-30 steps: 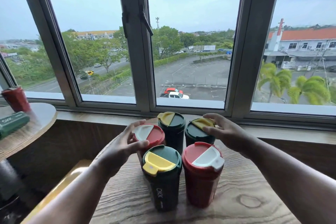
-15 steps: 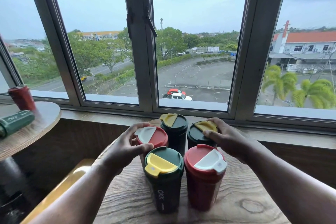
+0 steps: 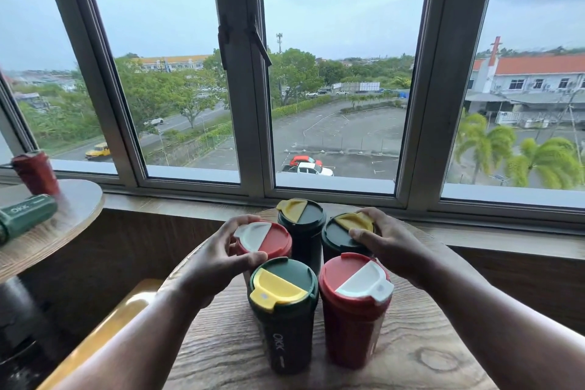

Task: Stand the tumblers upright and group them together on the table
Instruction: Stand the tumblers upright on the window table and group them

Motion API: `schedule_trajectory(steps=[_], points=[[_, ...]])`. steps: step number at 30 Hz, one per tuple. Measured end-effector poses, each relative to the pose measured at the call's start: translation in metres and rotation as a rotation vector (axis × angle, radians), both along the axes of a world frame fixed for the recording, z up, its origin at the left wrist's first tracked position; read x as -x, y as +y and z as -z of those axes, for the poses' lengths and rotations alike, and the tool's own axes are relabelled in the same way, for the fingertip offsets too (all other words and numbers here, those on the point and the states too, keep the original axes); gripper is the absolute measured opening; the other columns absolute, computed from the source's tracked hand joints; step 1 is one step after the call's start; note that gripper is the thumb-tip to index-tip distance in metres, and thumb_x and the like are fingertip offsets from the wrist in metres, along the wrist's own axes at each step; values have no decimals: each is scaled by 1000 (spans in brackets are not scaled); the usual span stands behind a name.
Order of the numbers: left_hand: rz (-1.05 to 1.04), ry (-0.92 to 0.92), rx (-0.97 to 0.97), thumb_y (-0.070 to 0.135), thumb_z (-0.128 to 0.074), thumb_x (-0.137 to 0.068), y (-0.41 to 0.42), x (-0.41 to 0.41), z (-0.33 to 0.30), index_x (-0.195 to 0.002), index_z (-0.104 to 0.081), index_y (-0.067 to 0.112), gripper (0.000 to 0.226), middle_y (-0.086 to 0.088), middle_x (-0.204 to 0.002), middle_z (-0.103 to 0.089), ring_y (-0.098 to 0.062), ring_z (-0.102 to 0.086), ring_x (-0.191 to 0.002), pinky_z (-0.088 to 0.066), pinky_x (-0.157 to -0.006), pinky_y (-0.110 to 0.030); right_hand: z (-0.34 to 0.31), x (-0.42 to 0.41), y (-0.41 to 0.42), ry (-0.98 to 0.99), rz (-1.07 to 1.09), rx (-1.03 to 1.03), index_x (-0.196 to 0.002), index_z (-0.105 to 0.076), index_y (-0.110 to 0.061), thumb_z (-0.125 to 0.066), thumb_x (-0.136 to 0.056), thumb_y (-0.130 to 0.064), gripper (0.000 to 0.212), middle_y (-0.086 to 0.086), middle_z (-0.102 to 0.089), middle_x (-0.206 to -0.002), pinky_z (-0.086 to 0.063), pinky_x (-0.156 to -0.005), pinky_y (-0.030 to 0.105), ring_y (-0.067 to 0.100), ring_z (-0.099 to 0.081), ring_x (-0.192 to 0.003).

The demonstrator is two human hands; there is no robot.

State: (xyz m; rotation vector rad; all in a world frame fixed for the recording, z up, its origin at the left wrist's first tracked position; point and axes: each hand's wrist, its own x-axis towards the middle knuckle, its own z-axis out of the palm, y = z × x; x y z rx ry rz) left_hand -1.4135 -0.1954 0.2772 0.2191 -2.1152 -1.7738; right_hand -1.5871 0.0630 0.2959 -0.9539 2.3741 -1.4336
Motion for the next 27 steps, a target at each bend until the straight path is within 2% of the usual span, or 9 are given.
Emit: schedule_trajectory(steps=[6,9,12,14,16,18,21,24,27], points=[[14,12,16,36,-86,-55,-1,1,2,-124,-59,33,75,-14,-115,-70,-31,-69,-105,-56,-83,-38,3,4,0,-5,-12,-12,-117,-58,-29,-60,-77,-49,45,3,-70,-101,-53,-84,39,22,-66,-94],[41,-13,32,52,-89,-52,-4,1,1,-127,-57,31,85,-12,-117,-70,-28,-69,-106,-54,-83,-36,2,4,-1,-10,-18,0,-116,-59,-29,-61,-75,-48,45,4,-69,-100,-52,-80,37,20,-66,-90],[37,-16,52,74,-82,-47,-1,0,-5,-127,-57,25,97,-9,-113,-72,-23,-71,-99,-54,-78,-27,-3,3,1,-43,-41,4,-110,-60,-28,-61,-74,-50,42,4,-69,-101,-51,-76,32,15,-62,-86],[7,-6,69,81,-74,-49,2,0,-14,-125,-58,24,97,-3,-113,-72,-17,-71,-96,-53,-75,-21,-9,6,2,-51,-34,-5,-110,-62,-30,-60,-73,-60,48,1,-70,-105,-51,-83,38,17,-64,-92],[-35,-11,101,77,-71,-58,-1,7,-25,-122,-58,25,84,1,-113,-72,-11,-69,-101,-53,-77,-20,-22,9,0,-6,2,-23,-107,-65,-29,-57,-74,-61,47,-4,-70,-102,-50,-82,37,16,-64,-92],[-99,-46,198,60,-70,-72,-5,19,-39,-118,-61,26,58,0,-111,-71,-11,-67,-104,-53,-86,-27,-37,13,-8,58,31,-61,-104,-67,-25,-57,-78,-56,41,-4,-70,-99,-52,-79,36,16,-65,-91],[-134,-124,400,41,-75,-83,-5,42,-62,-114,-62,25,37,2,-108,-67,-14,-66,-100,-54,-82,-28,-57,16,-22,119,-10,-244,-105,-70,-20,-65,-91,-42,26,-2,-69,-100,-55,-88,41,21,-67,-97],[-55,-227,642,46,-76,-81,5,67,-77,-123,-58,29,49,3,-119,-62,-12,-63,-100,-51,-79,-27,-62,13,-31,161,-55,-474,-113,-70,-20,-64,-94,-39,28,-3,-64,-105,-54,-94,38,19,-62,-104],[46,-328,840,57,-79,-74,20,84,-86,-133,-53,29,70,1,-127,-59,-15,-59,-106,-47,-82,-26,-61,10,-33,202,-48,-539,-113,-71,-21,-64,-93,-40,29,-1,-67,-107,-53,-88,34,18,-63,-101]])
